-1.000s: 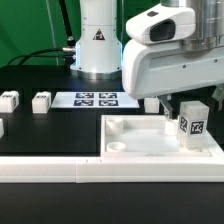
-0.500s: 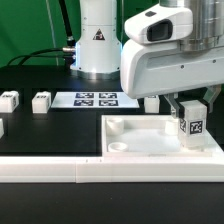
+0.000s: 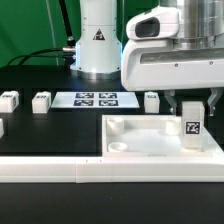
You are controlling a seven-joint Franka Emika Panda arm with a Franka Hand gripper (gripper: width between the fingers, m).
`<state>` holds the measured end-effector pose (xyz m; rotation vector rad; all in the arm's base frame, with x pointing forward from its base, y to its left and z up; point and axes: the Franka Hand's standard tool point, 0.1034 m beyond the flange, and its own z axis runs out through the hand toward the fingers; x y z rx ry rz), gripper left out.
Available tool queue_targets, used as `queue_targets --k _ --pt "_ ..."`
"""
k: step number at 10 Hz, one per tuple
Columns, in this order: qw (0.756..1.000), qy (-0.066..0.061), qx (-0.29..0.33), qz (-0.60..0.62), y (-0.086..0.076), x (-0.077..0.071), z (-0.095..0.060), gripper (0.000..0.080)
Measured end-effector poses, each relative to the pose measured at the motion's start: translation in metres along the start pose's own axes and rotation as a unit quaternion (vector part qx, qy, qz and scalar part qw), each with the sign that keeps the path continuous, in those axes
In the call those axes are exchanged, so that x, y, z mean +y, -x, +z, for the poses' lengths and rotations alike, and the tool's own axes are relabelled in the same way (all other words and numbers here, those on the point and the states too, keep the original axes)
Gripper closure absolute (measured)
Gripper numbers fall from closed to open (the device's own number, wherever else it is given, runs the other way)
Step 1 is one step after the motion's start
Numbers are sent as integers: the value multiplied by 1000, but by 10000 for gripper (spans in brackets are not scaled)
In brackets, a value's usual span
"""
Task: Assemble square table
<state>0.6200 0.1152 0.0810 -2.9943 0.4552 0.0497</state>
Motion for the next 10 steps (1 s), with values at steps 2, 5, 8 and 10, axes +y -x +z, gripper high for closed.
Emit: queue_targets --k 2,5,8,10 --pt "995 2 1 103 1 -2 1 508" --pt "968 8 4 250 5 -7 2 508" --pt "949 9 7 314 5 -8 3 508" --pt "945 8 7 326 5 -9 3 453"
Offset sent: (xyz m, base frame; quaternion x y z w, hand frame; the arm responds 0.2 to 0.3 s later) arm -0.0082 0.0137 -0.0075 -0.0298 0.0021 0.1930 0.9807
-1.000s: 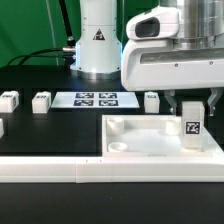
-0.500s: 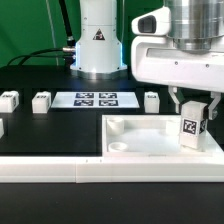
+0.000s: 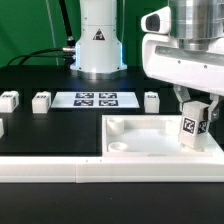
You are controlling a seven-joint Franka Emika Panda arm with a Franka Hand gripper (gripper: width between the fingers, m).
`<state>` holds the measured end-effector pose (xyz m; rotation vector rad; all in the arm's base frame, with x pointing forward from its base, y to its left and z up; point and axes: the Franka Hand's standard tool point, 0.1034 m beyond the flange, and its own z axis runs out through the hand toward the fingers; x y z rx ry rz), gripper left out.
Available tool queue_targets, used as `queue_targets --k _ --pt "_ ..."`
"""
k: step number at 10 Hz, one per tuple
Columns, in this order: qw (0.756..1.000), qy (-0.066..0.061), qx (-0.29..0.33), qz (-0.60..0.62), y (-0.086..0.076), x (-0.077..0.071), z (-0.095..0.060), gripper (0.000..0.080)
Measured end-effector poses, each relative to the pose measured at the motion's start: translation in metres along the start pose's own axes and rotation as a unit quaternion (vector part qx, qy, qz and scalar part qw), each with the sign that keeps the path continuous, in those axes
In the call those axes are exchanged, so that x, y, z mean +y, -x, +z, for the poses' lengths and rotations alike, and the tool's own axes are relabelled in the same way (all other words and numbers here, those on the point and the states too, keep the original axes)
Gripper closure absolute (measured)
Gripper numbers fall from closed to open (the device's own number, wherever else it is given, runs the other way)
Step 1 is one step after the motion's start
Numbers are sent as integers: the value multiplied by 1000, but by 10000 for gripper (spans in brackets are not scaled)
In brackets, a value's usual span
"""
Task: Assemble square table
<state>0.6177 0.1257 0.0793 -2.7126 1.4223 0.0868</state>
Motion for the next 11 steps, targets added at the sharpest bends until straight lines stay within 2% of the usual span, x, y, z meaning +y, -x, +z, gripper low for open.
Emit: queue_targets --k 1,2,3,4,5,8,11 --pt "1000 0 0 -6 0 0 0 318" --pt "1000 3 -1 -17 1 1 0 318" --pt "1000 10 -5 -25 4 2 1 182" --pt "998 17 -7 -54 9 3 2 160" --pt "997 7 -3 -81 8 1 2 160" --pt "980 7 -3 -197 8 1 3 150" --pt "930 16 4 -367 10 0 3 150"
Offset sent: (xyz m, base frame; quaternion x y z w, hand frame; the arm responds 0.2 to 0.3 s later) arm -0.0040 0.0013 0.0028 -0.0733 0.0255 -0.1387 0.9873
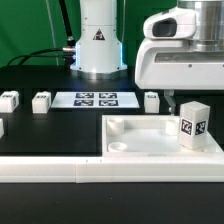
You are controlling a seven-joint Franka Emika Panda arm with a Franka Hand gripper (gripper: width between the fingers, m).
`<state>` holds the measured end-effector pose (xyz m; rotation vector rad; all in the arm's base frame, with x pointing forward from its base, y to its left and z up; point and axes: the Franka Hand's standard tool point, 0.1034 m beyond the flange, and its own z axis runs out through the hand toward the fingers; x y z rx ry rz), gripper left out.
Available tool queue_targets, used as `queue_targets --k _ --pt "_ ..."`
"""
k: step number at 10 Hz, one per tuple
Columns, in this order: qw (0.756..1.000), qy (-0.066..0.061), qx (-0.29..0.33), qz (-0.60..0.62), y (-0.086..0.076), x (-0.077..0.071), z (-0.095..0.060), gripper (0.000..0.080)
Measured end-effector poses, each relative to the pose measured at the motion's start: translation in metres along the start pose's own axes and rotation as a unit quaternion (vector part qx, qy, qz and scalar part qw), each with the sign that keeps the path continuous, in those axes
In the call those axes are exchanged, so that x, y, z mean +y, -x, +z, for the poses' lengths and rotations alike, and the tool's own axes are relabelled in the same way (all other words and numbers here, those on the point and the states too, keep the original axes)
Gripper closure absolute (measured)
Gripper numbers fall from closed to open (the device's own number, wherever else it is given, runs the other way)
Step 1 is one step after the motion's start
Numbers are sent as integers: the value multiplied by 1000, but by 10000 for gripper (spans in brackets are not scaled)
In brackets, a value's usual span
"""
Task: Assemble square table
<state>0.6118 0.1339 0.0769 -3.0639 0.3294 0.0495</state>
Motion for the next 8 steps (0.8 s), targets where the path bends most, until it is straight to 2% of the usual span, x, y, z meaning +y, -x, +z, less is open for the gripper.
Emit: queue_targets --k 2,4,8 --pt "995 2 2 -103 -4 5 -1 150" --pt "979 7 6 -203 -8 7 -4 150" --pt "935 12 3 -355 -12 14 -5 150"
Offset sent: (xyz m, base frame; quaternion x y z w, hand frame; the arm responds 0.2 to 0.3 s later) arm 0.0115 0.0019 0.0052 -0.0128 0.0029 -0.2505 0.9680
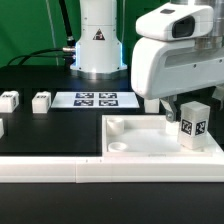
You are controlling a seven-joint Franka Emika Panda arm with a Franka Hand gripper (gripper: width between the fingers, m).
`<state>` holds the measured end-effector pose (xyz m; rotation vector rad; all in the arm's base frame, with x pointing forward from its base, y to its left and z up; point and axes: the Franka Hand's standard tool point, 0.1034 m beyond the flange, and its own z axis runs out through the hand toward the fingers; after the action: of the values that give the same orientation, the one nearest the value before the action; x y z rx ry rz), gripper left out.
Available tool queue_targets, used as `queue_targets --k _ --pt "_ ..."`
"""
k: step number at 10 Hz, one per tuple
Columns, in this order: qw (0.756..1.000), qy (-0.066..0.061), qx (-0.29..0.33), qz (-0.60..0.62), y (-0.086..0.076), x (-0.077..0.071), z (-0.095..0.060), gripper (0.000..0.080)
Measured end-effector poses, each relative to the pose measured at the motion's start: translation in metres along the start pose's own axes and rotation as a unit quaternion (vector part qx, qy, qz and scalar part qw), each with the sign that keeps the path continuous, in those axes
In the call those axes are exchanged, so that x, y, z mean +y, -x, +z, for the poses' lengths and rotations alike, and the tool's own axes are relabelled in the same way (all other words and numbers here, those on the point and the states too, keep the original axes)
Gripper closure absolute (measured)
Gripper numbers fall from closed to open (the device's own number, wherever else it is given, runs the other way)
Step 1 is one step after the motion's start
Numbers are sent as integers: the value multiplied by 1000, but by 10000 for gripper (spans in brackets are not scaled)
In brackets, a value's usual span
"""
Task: Assemble square table
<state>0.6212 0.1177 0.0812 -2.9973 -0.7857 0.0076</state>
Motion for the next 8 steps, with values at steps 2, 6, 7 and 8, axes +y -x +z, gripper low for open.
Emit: queue_targets --k 2,6,7,8 --pt "998 4 -1 -62 1 3 0 150" --pt "999 4 -1 -48 1 3 0 512" --pt "999 4 -1 -39 1 3 0 512" --pt "1000 4 -1 -28 1 3 0 511"
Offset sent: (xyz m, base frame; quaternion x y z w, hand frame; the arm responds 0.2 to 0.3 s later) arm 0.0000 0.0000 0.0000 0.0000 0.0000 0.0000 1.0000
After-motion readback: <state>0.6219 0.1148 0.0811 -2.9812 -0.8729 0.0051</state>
